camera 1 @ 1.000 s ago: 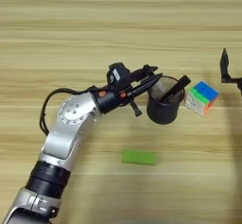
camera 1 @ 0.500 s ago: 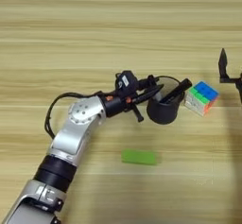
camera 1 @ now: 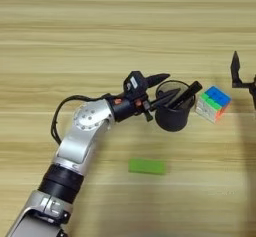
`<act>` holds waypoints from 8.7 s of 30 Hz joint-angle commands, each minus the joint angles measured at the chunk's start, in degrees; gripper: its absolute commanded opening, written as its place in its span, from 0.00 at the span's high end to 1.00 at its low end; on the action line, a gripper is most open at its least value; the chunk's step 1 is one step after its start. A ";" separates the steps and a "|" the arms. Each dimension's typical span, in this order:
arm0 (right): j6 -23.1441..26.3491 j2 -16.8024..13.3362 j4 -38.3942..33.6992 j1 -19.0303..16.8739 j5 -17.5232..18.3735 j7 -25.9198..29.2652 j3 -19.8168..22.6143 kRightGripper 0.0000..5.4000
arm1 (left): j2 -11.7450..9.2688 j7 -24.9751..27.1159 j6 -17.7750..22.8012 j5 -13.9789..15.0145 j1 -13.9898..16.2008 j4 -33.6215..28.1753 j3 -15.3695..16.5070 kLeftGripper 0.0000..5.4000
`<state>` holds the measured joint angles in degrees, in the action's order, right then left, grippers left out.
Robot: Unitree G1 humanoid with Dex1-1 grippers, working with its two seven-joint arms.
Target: Move the objects on the table
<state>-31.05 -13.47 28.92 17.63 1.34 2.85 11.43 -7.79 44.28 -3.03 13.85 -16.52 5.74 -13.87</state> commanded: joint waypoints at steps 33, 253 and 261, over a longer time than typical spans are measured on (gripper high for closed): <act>-0.88 -0.49 0.59 0.41 1.42 1.32 0.26 0.00 | -1.10 -29.08 -14.34 -11.21 -4.91 13.79 15.63 0.00; 44.22 -19.77 -33.22 -17.47 11.52 47.85 -17.24 0.19 | 1.67 -32.55 -18.71 -9.54 -10.24 30.16 17.96 0.00; 45.42 -21.07 -38.85 -18.56 13.85 49.38 -16.03 0.05 | 1.71 -32.56 -18.88 -9.59 -10.47 30.68 17.93 0.00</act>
<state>13.34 -33.41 -7.90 -0.60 14.04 51.77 -5.63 -5.79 11.55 -21.20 4.72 -25.90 35.73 4.18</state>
